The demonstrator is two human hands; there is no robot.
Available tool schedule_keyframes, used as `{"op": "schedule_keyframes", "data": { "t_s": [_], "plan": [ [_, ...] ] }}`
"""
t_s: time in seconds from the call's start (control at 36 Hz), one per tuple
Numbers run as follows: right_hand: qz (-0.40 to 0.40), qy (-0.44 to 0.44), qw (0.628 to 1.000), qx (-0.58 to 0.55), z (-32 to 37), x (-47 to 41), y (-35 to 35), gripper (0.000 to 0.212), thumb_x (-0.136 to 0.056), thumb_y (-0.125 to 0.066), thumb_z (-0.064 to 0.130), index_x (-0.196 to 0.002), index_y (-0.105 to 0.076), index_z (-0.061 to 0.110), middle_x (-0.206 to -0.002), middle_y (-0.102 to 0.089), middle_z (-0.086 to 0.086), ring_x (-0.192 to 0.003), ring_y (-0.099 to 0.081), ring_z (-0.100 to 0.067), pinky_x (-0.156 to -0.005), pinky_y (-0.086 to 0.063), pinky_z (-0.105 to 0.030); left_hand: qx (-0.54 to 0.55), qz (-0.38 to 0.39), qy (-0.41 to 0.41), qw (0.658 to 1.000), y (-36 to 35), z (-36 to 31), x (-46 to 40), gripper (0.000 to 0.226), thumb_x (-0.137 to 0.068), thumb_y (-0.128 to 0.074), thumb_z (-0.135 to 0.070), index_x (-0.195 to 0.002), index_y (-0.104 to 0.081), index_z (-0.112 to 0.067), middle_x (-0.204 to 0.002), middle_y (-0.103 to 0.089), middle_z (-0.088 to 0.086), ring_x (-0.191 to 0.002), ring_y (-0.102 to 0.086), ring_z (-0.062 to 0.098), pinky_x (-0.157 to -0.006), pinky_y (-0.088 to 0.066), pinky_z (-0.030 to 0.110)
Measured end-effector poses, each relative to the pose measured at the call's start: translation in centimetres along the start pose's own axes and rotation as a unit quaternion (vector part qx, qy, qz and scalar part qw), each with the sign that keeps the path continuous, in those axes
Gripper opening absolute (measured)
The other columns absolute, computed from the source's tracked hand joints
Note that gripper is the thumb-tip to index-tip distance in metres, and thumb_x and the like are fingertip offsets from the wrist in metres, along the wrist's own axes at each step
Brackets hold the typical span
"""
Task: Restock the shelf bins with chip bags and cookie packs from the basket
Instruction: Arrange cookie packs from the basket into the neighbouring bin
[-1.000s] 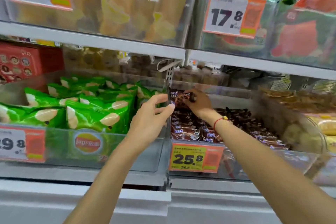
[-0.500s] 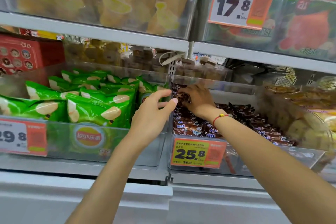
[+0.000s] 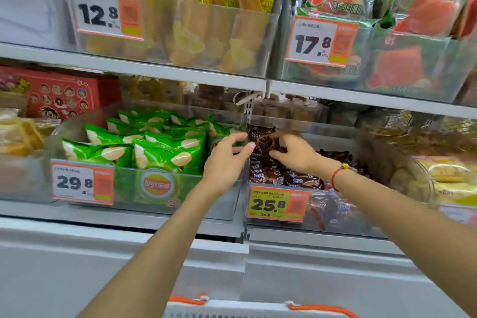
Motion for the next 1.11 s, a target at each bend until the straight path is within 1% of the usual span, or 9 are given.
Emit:
{"op": "schedule_keyframes", "data": {
  "t_s": [0.14, 0.25, 0.36, 0.44, 0.53, 0.75, 0.92, 1.03, 1.11],
  "plan": [
    [-0.023, 0.057, 0.998, -0.018, 2.2, 6.4, 1.6, 0.036, -0.092, -0.061, 0.024, -0.127, -0.056, 0.02, -0.13, -0.054, -0.003, -0.127, -0.043, -0.02, -0.107, -0.033, -0.034, -0.074, -0.071, -0.04, 0.994, 0.4, -1.5, 2.0, 0.027, -0.095, -0.057, -0.032, -0.12, -0.06, -0.024, -0.12, -0.061, -0.01, -0.099, -0.059, 0.005, -0.085, -0.048, 0.029],
    [-0.077, 0.1, 0.989, -0.081, 3.8, 12.3, 2.0, 0.022, -0.089, -0.063, 0.014, -0.11, -0.066, 0.018, -0.106, -0.063, -0.001, -0.103, -0.054, -0.016, -0.09, -0.042, -0.029, -0.135, -0.113, -0.107, 0.978, 1.0, -2.8, 5.0, 0.022, -0.091, -0.062, -0.03, -0.113, -0.061, -0.026, -0.112, -0.062, -0.011, -0.098, -0.06, 0.007, -0.077, -0.05, 0.03],
    [-0.066, 0.103, 0.983, -0.136, 4.0, 17.8, -0.5, 0.013, -0.086, -0.065, 0.003, -0.096, -0.07, 0.009, -0.088, -0.061, 0.005, -0.076, -0.053, -0.005, -0.072, -0.037, -0.005, -0.121, -0.084, -0.111, 0.983, 1.0, -2.5, 10.1, 0.012, -0.09, -0.06, -0.037, -0.1, -0.062, -0.032, -0.096, -0.064, -0.016, -0.087, -0.06, 0.002, -0.076, -0.051, 0.031],
    [-0.002, 0.073, 0.988, -0.138, 2.9, 21.5, -4.3, 0.012, -0.087, -0.064, 0.006, -0.092, -0.071, 0.014, -0.085, -0.063, 0.005, -0.075, -0.056, -0.012, -0.067, -0.039, -0.01, -0.122, -0.048, -0.063, 0.989, 0.8, -0.9, 14.1, 0.006, -0.09, -0.06, -0.035, -0.095, -0.063, -0.033, -0.088, -0.064, -0.019, -0.08, -0.059, -0.002, -0.072, -0.048, 0.026],
    [0.098, 0.031, 0.987, -0.123, 1.2, 24.7, -9.2, 0.014, -0.088, -0.061, 0.01, -0.094, -0.07, 0.019, -0.082, -0.062, 0.007, -0.075, -0.056, -0.015, -0.07, -0.046, -0.028, -0.125, 0.011, 0.017, 0.992, 0.4, 2.5, 17.7, 0.006, -0.09, -0.06, -0.034, -0.094, -0.064, -0.031, -0.086, -0.063, -0.02, -0.08, -0.06, 0.002, -0.073, -0.05, 0.027],
    [0.342, -0.04, 0.932, -0.116, -0.4, 31.3, -19.5, 0.022, -0.087, -0.059, 0.008, -0.105, -0.07, 0.013, -0.1, -0.07, -0.01, -0.084, -0.058, -0.017, -0.08, -0.048, -0.032, -0.187, 0.28, 0.16, 0.928, -2.1, 12.3, 26.9, 0.017, -0.092, -0.06, -0.018, -0.107, -0.067, -0.017, -0.106, -0.066, -0.003, -0.09, -0.061, 0.012, -0.077, -0.044, 0.024],
    [0.453, -0.076, 0.878, -0.134, -0.9, 34.1, -24.7, 0.02, -0.093, -0.058, 0.013, -0.11, -0.068, 0.013, -0.078, -0.059, 0.008, -0.068, -0.051, -0.004, -0.063, -0.041, -0.016, -0.254, 0.43, 0.202, 0.843, -3.9, 17.7, 31.3, 0.028, -0.095, -0.057, -0.025, -0.122, -0.062, -0.019, -0.125, -0.06, -0.002, -0.11, -0.057, 0.017, -0.082, -0.04, 0.024],
    [0.517, -0.105, 0.836, -0.15, -1.7, 36.2, -28.2, 0.023, -0.088, -0.065, 0.014, -0.11, -0.068, 0.018, -0.099, -0.069, -0.001, -0.081, -0.059, -0.009, -0.07, -0.045, -0.017, -0.276, 0.509, 0.195, 0.791, -5.3, 20.1, 33.5, 0.032, -0.093, -0.059, -0.036, -0.122, -0.062, -0.023, -0.121, -0.062, -0.005, -0.11, -0.057, 0.018, -0.089, -0.045, 0.029],
    [0.559, -0.113, 0.807, -0.153, -1.9, 38.1, -30.1, 0.024, -0.084, -0.071, 0.017, -0.106, -0.067, 0.024, -0.092, -0.063, 0.009, -0.085, -0.059, -0.011, -0.064, -0.04, -0.014, -0.343, 0.551, 0.124, 0.75, -6.3, 21.1, 34.8, 0.026, -0.091, -0.061, -0.036, -0.115, -0.066, -0.028, -0.116, -0.066, -0.006, -0.109, -0.057, 0.018, -0.09, -0.045, 0.031]
  ]
}}
Point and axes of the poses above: each hand's wrist, its own x-axis away from the middle knuckle, its own y-axis out of the back of the hand, z = x × y, the point moved 3 cm from there along -x, towards the middle knuckle
